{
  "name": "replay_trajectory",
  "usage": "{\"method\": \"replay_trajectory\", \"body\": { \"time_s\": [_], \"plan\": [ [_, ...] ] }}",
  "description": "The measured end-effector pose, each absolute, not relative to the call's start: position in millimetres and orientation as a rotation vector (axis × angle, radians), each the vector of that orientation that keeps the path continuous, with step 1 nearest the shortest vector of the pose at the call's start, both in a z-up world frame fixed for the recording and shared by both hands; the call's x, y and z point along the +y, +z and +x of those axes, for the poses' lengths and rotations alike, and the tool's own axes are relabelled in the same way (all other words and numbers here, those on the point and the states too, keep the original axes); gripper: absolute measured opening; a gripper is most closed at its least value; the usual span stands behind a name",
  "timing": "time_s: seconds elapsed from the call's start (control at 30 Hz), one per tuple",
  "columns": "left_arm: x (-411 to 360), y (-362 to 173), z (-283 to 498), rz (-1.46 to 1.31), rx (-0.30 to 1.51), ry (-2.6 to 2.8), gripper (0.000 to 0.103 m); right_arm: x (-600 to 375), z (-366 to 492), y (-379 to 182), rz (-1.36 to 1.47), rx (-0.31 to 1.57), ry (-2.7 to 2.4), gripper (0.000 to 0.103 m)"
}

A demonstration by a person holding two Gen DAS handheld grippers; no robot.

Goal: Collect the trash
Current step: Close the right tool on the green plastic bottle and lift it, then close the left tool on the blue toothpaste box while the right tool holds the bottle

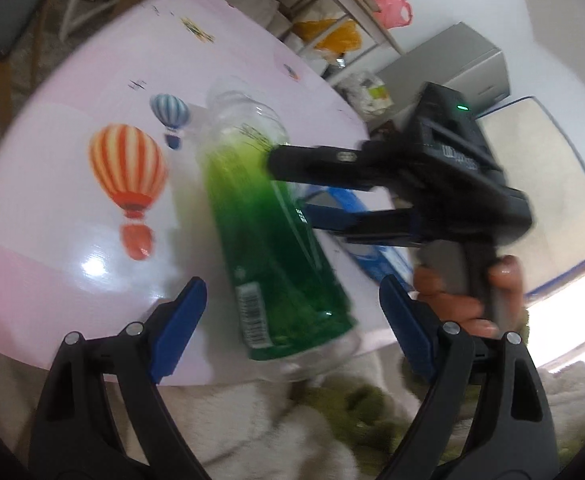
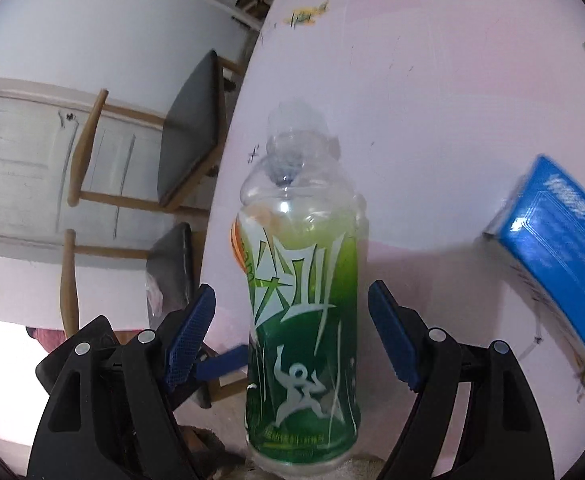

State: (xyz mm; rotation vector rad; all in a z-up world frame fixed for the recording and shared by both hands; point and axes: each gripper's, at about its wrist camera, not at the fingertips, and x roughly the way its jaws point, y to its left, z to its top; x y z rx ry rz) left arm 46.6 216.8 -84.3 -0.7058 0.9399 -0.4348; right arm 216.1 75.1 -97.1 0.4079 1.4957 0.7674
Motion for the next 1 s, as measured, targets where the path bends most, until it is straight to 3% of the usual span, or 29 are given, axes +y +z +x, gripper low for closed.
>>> {"method": "replay_trajectory", "body": {
  "time_s": [0.1, 0.23, 0.57, 0.77, 1.0],
  "plan": [
    [213, -85, 47, -0.706, 0.935, -0.457, 0.084, 78, 218, -111, 0.403, 1.538, 0.779, 0.076],
    [206, -84, 47, -0.701, 0.938, -0.495, 0.084, 78, 215, -121, 0.396, 1.563, 0.81, 0.058],
    [213, -71, 39, -0.68, 0.926, -0.483, 0.084, 46, 210, -90, 0.368, 1.449, 0.887, 0.056],
    [201, -73, 51, -0.673, 0.95, -0.502, 0.084, -27, 208, -38, 0.378, 1.292, 0.853, 0.056],
    [158, -82, 76, -0.599, 1.034, -0.552, 0.084, -144, 227, 0, 0.194, 1.091, 0.513, 0.056]
  ]
}}
